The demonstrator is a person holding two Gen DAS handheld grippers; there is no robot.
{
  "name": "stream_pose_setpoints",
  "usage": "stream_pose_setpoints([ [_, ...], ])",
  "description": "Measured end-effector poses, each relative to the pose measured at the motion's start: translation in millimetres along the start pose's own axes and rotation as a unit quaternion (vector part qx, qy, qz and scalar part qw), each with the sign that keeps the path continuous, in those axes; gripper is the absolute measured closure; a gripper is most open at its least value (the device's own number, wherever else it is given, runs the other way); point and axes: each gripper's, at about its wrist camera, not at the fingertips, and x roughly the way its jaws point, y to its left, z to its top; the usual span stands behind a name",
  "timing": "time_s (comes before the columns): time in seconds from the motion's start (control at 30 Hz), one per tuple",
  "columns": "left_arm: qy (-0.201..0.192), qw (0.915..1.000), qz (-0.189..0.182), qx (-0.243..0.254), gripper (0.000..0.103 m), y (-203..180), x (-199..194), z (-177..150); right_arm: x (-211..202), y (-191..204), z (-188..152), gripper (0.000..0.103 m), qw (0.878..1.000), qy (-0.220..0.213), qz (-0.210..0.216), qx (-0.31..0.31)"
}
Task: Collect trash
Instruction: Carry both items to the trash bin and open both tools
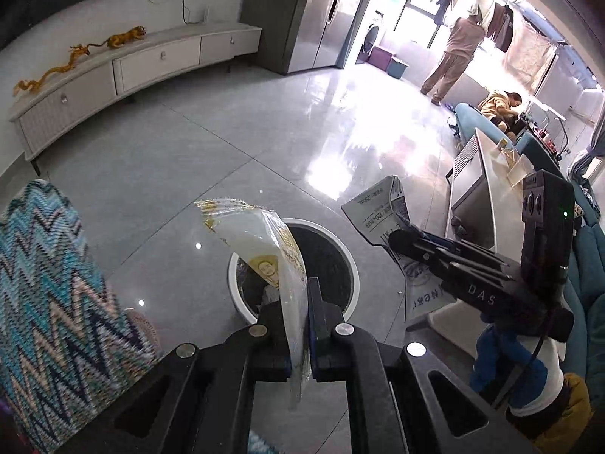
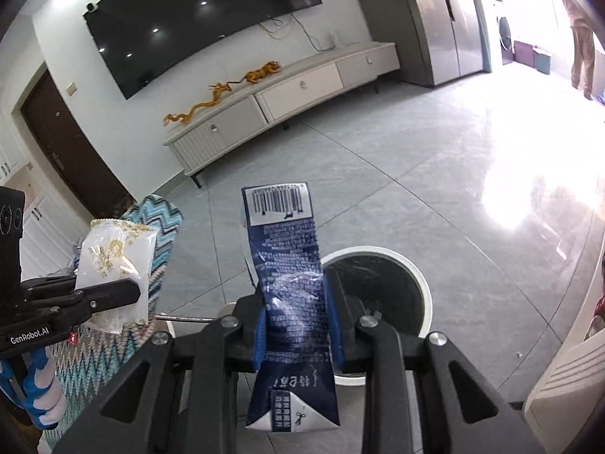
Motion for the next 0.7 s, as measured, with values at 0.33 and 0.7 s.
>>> stream_pose_setpoints([
  [0.33,0.078,0.9969,0.003,-0.015,0.090,-6,111,14,91,-68,-2,0.077,0.995,0.053,-0.028,0.085],
  [0.7,0.067,0.9966,0.003,-0.048,0.044,12,129,24,135,-86,-12,0.058,0.990,0.087,-0.045,0.099],
])
